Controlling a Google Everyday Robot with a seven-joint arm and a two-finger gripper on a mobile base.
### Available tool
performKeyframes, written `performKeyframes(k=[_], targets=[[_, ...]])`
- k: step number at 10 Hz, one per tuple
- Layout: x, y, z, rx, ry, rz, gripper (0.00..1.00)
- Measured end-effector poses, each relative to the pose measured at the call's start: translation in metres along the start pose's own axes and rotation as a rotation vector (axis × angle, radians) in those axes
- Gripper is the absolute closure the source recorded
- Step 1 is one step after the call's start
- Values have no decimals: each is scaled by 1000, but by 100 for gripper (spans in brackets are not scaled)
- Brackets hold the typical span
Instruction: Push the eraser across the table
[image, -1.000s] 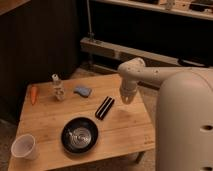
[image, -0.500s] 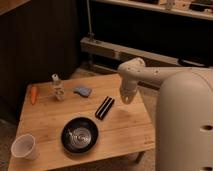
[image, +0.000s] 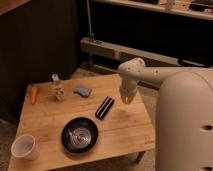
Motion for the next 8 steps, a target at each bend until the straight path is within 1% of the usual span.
performKeyframes(k=[4, 5, 7, 8], targets=[[-1, 0, 2, -3, 1, -7, 83], [-1, 1, 7, -10, 7, -15, 83], [-1, 10, 30, -62, 21, -43, 83], [-1, 12, 39, -77, 32, -56, 83]])
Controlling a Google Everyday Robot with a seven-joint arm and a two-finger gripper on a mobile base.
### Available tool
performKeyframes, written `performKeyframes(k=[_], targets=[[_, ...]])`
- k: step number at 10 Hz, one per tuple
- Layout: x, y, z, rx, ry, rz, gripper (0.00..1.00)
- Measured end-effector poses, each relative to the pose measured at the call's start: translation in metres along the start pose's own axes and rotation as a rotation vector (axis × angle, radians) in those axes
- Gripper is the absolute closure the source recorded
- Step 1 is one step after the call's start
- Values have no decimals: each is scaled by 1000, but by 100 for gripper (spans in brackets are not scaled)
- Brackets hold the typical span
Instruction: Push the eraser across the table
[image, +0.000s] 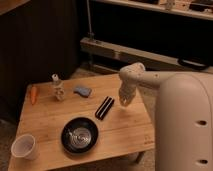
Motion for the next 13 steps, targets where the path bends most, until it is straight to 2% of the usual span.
performKeyframes(k=[2, 7, 9, 10, 13], targets=[[3, 16, 17, -9, 20, -41, 83], [14, 69, 42, 3, 35, -162, 83], [16, 71, 45, 7, 39, -185, 83], [19, 80, 45, 8, 39, -207, 83], [20, 135, 43, -10, 21, -291, 83]])
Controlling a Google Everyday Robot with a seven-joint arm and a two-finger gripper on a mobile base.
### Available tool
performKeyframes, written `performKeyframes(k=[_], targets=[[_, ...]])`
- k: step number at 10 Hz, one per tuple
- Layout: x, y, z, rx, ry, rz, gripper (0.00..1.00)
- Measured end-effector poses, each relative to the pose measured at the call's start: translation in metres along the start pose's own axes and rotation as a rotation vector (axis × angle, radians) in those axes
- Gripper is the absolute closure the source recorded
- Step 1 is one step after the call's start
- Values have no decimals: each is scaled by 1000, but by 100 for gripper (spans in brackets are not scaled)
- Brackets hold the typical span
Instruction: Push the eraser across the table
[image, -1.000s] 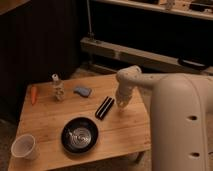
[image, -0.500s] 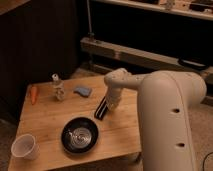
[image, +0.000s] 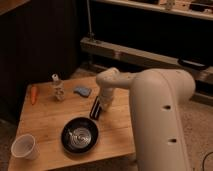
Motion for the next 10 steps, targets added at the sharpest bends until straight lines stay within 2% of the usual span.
performKeyframes(k=[3, 6, 10], targets=[[-8, 61, -5, -10, -14, -107, 83], [1, 110, 4, -22, 24, -215, 83], [15, 154, 7, -55, 70, -335, 83]])
